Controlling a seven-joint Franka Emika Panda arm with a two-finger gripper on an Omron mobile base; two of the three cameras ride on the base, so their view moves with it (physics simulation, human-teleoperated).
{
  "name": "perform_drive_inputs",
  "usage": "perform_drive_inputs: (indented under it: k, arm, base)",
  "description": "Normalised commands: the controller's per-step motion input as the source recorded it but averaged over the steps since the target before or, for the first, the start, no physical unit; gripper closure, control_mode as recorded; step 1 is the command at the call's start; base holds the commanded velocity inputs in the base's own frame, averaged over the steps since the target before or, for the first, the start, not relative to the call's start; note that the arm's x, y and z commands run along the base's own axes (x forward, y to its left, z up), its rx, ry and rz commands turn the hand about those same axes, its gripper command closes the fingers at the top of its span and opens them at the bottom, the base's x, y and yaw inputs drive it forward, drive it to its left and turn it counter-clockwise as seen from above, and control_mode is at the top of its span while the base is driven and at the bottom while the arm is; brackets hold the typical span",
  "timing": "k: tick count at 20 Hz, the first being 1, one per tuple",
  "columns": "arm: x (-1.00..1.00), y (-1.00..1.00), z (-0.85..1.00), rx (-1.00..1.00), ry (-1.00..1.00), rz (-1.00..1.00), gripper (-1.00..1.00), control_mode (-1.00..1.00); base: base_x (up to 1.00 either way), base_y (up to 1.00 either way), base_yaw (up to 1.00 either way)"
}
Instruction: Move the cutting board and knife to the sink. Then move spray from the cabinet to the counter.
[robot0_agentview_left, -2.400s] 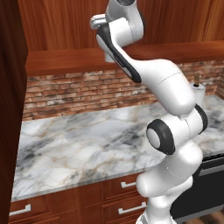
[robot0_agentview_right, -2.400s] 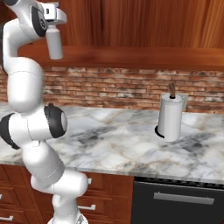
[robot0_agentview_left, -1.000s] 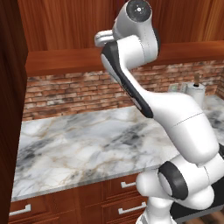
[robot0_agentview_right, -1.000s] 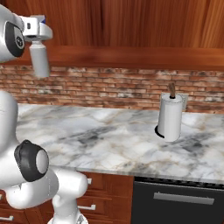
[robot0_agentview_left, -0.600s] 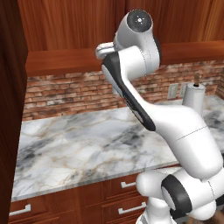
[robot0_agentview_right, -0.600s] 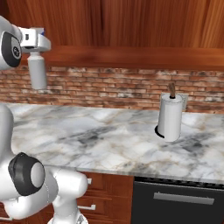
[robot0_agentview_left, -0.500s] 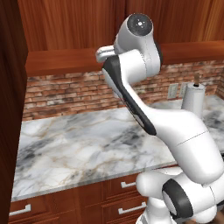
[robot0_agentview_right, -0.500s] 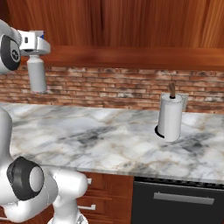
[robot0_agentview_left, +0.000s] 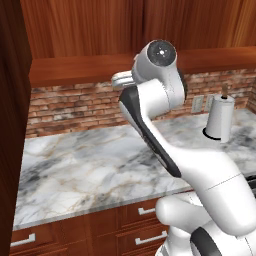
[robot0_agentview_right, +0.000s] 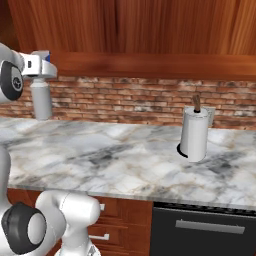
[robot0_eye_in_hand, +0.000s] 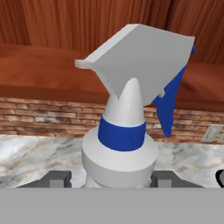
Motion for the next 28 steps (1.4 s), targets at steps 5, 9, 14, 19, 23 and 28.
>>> perform_drive_inputs:
  k: [5, 9, 14, 19, 23, 28]
  arm:
    - [0.04, 0.0, -0.21, 0.0, -0.05, 0.0, 1.0, -1.0]
    - [0.08, -0.03, -0.27, 0.0, -0.01, 0.0, 1.0, -1.0]
    - [0.0, 0.0, -0.37, 0.0, 0.0, 0.0, 1.0, -1.0]
    - [-0.06, 0.0, -0.46, 0.0, 0.0, 0.0, 1.0, -1.0]
    - [-0.13, -0.01, -0.48, 0.0, 0.0, 0.0, 1.0, -1.0]
    - [0.0, -0.09, -0.41, 0.0, 0.0, 0.0, 1.0, -1.0]
  base:
    - [0.0, 0.0, 0.0]
    - [0.0, 0.0, 0.0]
    - [0.0, 0.0, 0.0]
    - [0.0, 0.0, 0.0]
    - [0.0, 0.0, 0.0]
    - [0.0, 0.0, 0.0]
